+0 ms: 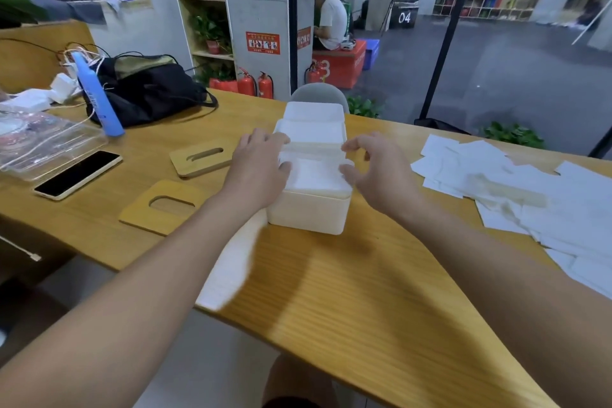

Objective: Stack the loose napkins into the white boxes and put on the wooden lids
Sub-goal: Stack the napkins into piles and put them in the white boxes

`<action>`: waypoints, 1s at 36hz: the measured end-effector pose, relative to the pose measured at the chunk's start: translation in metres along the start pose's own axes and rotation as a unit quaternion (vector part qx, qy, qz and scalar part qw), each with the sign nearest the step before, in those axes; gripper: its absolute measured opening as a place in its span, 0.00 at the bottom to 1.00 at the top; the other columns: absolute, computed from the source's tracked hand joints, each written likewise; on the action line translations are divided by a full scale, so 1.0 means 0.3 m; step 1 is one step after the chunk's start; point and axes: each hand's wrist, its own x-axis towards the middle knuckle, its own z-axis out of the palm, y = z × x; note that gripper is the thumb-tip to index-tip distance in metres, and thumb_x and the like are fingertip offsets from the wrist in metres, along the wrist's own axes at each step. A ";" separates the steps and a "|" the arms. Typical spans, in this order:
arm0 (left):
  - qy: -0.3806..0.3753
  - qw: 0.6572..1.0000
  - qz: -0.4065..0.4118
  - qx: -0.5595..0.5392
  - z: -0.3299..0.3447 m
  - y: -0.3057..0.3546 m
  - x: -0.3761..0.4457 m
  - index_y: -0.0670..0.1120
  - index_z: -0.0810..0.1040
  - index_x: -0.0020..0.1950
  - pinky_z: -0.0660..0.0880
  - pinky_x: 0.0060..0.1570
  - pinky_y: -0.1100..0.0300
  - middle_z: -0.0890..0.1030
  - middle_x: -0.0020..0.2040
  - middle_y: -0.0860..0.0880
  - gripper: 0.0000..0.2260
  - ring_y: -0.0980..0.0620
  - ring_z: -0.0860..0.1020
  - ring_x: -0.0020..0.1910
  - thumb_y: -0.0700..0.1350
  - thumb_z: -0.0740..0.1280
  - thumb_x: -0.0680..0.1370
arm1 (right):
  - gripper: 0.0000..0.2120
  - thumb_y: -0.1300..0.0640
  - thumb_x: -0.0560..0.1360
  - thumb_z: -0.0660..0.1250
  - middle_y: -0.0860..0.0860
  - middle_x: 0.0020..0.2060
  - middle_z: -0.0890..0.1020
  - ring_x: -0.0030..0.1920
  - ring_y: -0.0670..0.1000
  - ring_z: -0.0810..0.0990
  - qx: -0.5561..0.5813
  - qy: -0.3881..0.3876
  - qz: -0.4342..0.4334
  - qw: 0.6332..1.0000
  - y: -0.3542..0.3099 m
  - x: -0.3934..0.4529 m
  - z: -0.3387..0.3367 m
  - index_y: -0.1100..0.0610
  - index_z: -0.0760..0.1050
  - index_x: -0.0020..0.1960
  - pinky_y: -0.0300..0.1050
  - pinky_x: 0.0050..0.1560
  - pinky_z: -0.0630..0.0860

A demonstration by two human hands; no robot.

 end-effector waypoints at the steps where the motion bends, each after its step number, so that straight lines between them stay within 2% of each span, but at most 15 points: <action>1: 0.012 1.000 0.012 0.003 0.004 0.007 0.002 0.52 0.75 0.76 0.70 0.67 0.50 0.75 0.66 0.48 0.18 0.44 0.70 0.67 0.47 0.66 0.86 | 0.11 0.50 0.78 0.77 0.39 0.54 0.78 0.54 0.47 0.75 -0.003 -0.003 -0.012 1.000 0.000 -0.003 -0.005 0.46 0.83 0.60 0.51 0.61 0.76; 3: 0.020 0.999 0.036 -0.006 0.010 0.026 0.006 0.52 0.79 0.72 0.71 0.62 0.52 0.76 0.62 0.50 0.15 0.47 0.72 0.62 0.46 0.67 0.86 | 0.07 0.48 0.78 0.77 0.36 0.49 0.78 0.54 0.47 0.75 -0.008 -0.025 -0.021 0.999 -0.005 -0.011 -0.011 0.45 0.84 0.56 0.56 0.62 0.76; 5: -0.014 0.998 0.047 -0.044 0.016 0.047 0.006 0.53 0.82 0.66 0.73 0.52 0.55 0.78 0.56 0.55 0.11 0.52 0.76 0.55 0.48 0.67 0.86 | 0.06 0.48 0.79 0.76 0.34 0.46 0.77 0.53 0.47 0.76 -0.001 -0.058 -0.007 0.998 -0.008 -0.018 -0.007 0.46 0.85 0.54 0.58 0.64 0.75; 7: -0.056 0.994 0.053 -0.072 0.026 0.064 0.004 0.54 0.84 0.63 0.73 0.47 0.57 0.79 0.52 0.57 0.09 0.56 0.78 0.50 0.52 0.67 0.85 | 0.05 0.47 0.79 0.76 0.34 0.45 0.78 0.51 0.45 0.77 0.023 -0.076 0.010 0.997 0.000 -0.022 0.001 0.46 0.85 0.53 0.56 0.66 0.74; 9: -0.070 0.994 0.058 -0.064 0.036 0.069 0.004 0.54 0.84 0.61 0.72 0.45 0.59 0.78 0.52 0.57 0.09 0.56 0.78 0.49 0.54 0.68 0.85 | 0.06 0.47 0.78 0.77 0.36 0.45 0.80 0.50 0.43 0.79 0.056 -0.076 0.020 0.995 0.010 -0.021 0.003 0.46 0.85 0.53 0.51 0.61 0.75; 11: -0.063 0.995 0.054 -0.051 0.037 0.068 0.005 0.54 0.84 0.61 0.71 0.44 0.59 0.78 0.51 0.57 0.08 0.55 0.78 0.49 0.54 0.69 0.84 | 0.06 0.46 0.77 0.78 0.37 0.44 0.82 0.49 0.44 0.80 0.090 -0.074 0.023 0.993 0.020 -0.011 -0.001 0.46 0.86 0.53 0.43 0.51 0.76; 13: -0.038 0.997 0.050 -0.052 0.034 0.075 0.016 0.54 0.84 0.61 0.74 0.48 0.58 0.80 0.53 0.57 0.08 0.54 0.78 0.52 0.54 0.69 0.84 | 0.05 0.46 0.78 0.77 0.36 0.46 0.84 0.49 0.44 0.79 0.113 -0.059 0.024 0.992 0.032 0.011 -0.009 0.44 0.86 0.53 0.39 0.46 0.75; 17: 0.014 0.994 0.049 -0.093 0.027 0.128 0.057 0.54 0.82 0.67 0.74 0.63 0.56 0.81 0.65 0.55 0.12 0.52 0.76 0.67 0.53 0.67 0.86 | 0.07 0.49 0.84 0.71 0.36 0.53 0.84 0.51 0.42 0.80 0.124 0.006 0.053 0.991 0.079 0.110 -0.011 0.44 0.83 0.61 0.36 0.49 0.77; 19: -0.020 0.993 0.055 -0.102 0.032 0.156 0.087 0.54 0.77 0.76 0.69 0.75 0.52 0.76 0.76 0.55 0.17 0.51 0.71 0.77 0.55 0.65 0.87 | 0.11 0.52 0.85 0.69 0.38 0.55 0.83 0.52 0.43 0.80 0.102 0.007 0.065 0.993 0.115 0.168 -0.001 0.45 0.80 0.66 0.35 0.47 0.77; 21: -0.074 0.993 0.058 -0.074 0.052 0.171 0.110 0.54 0.68 0.84 0.57 0.83 0.49 0.65 0.85 0.54 0.25 0.49 0.59 0.86 0.58 0.62 0.88 | 0.17 0.54 0.85 0.67 0.43 0.59 0.82 0.53 0.45 0.80 0.075 -0.023 0.063 0.995 0.158 0.230 0.017 0.46 0.76 0.73 0.33 0.43 0.74; 23: -0.117 0.991 0.056 -0.019 0.084 0.168 0.125 0.55 0.58 0.88 0.46 0.85 0.46 0.54 0.89 0.52 0.30 0.49 0.48 0.88 0.63 0.58 0.87 | 0.23 0.57 0.86 0.65 0.46 0.63 0.80 0.55 0.48 0.80 0.044 -0.065 0.067 0.995 0.194 0.288 0.037 0.45 0.69 0.79 0.36 0.43 0.74; 26: -0.163 0.985 0.041 0.028 0.135 0.150 0.123 0.55 0.49 0.90 0.40 0.85 0.45 0.47 0.90 0.53 0.34 0.50 0.42 0.88 0.67 0.52 0.87 | 0.29 0.60 0.86 0.64 0.50 0.70 0.76 0.60 0.51 0.77 0.015 -0.112 0.061 0.992 0.232 0.351 0.071 0.46 0.62 0.84 0.44 0.56 0.75; 31: -0.143 0.987 0.054 0.049 0.163 0.133 0.128 0.54 0.53 0.88 0.43 0.85 0.43 0.54 0.88 0.54 0.34 0.49 0.45 0.88 0.68 0.51 0.86 | 0.32 0.61 0.86 0.63 0.52 0.70 0.75 0.59 0.52 0.75 -0.010 -0.151 0.027 0.988 0.246 0.440 0.121 0.44 0.57 0.86 0.46 0.58 0.73; 34: -0.150 0.987 0.047 0.028 0.163 0.132 0.126 0.55 0.53 0.88 0.41 0.86 0.45 0.52 0.89 0.54 0.33 0.50 0.43 0.88 0.68 0.52 0.86 | 0.32 0.65 0.85 0.61 0.52 0.67 0.77 0.56 0.53 0.77 -0.011 -0.160 0.025 0.987 0.240 0.491 0.150 0.47 0.59 0.86 0.47 0.54 0.75; 36: -0.145 0.988 0.047 0.023 0.164 0.131 0.124 0.55 0.53 0.88 0.41 0.86 0.45 0.52 0.89 0.54 0.34 0.51 0.42 0.88 0.68 0.52 0.86 | 0.31 0.65 0.84 0.60 0.51 0.60 0.80 0.54 0.54 0.79 -0.008 -0.151 0.037 0.988 0.240 0.514 0.164 0.50 0.63 0.84 0.47 0.52 0.76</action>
